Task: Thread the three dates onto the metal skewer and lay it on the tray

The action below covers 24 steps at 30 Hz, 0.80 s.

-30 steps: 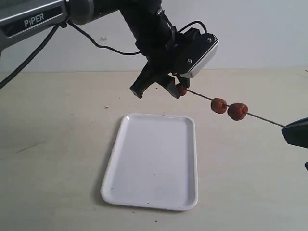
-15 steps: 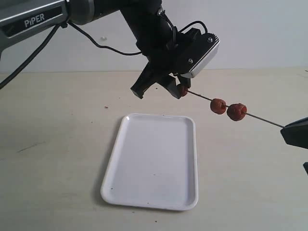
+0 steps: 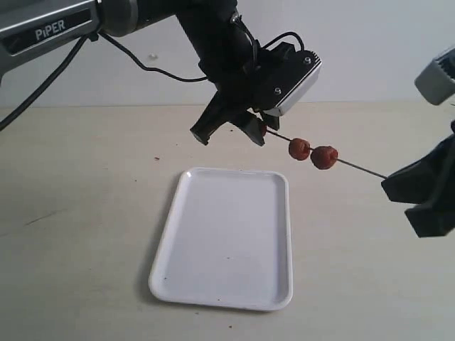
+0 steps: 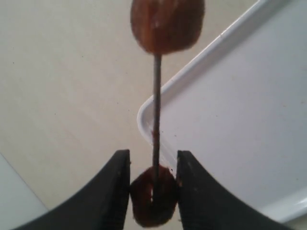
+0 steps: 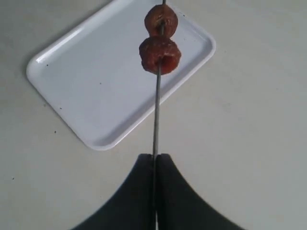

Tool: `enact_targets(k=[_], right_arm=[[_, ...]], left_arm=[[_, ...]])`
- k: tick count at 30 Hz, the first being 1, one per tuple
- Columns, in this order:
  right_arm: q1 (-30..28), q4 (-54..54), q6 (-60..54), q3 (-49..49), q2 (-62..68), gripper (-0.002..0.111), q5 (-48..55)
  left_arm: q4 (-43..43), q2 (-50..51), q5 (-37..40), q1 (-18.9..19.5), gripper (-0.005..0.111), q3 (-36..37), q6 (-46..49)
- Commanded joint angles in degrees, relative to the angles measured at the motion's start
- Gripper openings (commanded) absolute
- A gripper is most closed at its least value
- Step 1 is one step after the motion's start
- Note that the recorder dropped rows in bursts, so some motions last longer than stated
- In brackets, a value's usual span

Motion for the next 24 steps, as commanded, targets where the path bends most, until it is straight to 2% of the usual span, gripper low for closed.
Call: enact_targets(k=[1,6,16,24], right_arm=[[-0.2,4.3,-2.8,-2.6,5.7,0.0,-1.8],[-0.2,14.2,-11.5,-2.6,10.8,0.0,-10.4],[-0.2,14.0,-11.7,-2.6,10.8,0.0,-12.3],[-0.2,9.2,-8.7,-2.6,7.6,0.0,-10.3]], left_arm=[[-3.5,-0.6,-0.2,-1.3,0.034,-0.4,0.6],[-3.3,-0.6,-0.2,-1.3,0.034,-0.4,0.7],[-2.2,-0.6,-0.2,-1.2,0.034,-0.4,0.7],[-1.6,-0.6,-0.2,-1.1,0.034,-0.4,0.7]])
